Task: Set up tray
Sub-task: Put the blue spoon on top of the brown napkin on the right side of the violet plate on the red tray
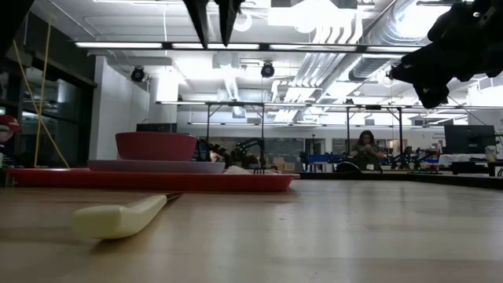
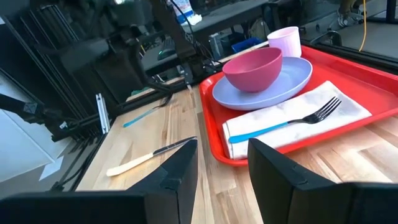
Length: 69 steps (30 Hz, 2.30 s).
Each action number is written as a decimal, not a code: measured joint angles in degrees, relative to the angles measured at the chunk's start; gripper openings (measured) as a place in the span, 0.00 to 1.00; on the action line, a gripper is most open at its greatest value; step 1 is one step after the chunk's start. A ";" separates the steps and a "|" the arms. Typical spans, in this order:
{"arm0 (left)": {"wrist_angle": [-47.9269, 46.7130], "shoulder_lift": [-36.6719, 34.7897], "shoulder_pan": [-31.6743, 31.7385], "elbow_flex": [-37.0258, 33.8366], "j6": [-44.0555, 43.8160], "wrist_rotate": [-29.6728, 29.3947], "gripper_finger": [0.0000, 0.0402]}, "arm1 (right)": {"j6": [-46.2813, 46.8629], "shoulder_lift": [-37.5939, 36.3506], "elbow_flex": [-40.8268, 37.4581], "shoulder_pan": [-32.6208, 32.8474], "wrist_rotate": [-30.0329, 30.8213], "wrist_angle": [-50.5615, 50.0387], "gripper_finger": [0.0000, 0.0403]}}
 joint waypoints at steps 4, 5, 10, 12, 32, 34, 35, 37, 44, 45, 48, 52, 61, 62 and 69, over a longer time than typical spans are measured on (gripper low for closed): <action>-0.10 0.02 -2.41 -4.17 -6.51 0.86 0.33 | 0.02 0.00 0.00 0.01 0.00 -0.02 0.29; -0.18 0.02 -3.06 -5.32 -8.03 1.59 0.33 | 0.02 0.00 0.00 0.02 0.00 0.00 0.29; -0.14 -0.75 -5.98 -12.72 -15.23 7.20 0.33 | 0.02 0.00 0.00 0.01 0.00 -0.01 0.29; 0.03 -2.02 -7.39 -16.44 -18.09 8.56 0.33 | 0.02 0.00 0.00 0.02 0.00 -0.02 0.30; 7.58 -23.20 -21.67 -48.07 -45.12 16.80 0.33 | 0.02 0.11 0.00 0.00 0.02 0.00 0.29; 10.34 -24.49 -22.37 -51.20 -45.62 17.81 0.33 | 0.02 0.11 0.00 0.01 0.04 0.01 0.29; 12.62 -25.00 -22.40 -52.76 -45.71 18.50 0.33 | 0.02 0.11 0.00 0.01 0.04 0.03 0.29; 16.60 -25.69 -22.84 -56.27 -45.84 20.31 0.33 | 0.02 0.11 0.00 0.02 0.04 0.01 0.29; 28.64 -27.93 -23.49 -66.73 -46.46 24.59 0.33 | 0.03 0.11 0.00 0.02 0.04 0.03 0.29; 30.20 -28.15 -23.52 -67.90 -46.75 24.67 0.33 | 0.04 0.11 0.00 0.02 0.04 0.02 0.29; 33.00 -28.22 -23.87 -71.14 -47.16 25.35 0.33 | 0.03 0.11 0.00 0.02 0.04 0.03 0.29; 38.15 -28.83 -25.48 -74.46 -48.85 26.10 0.33 | 0.04 0.11 0.00 0.00 0.04 0.03 0.29; 38.99 -29.29 -28.36 -76.36 -51.36 26.87 0.33 | 3.08 0.11 0.00 0.00 0.46 0.00 0.29; 38.60 -29.29 -28.39 -76.37 -51.51 26.99 0.33 | 3.08 0.11 0.00 0.00 0.45 0.03 0.29; 42.47 -29.35 -28.70 -80.22 -52.69 26.14 0.33 | 3.07 0.11 0.00 0.00 0.47 0.00 0.29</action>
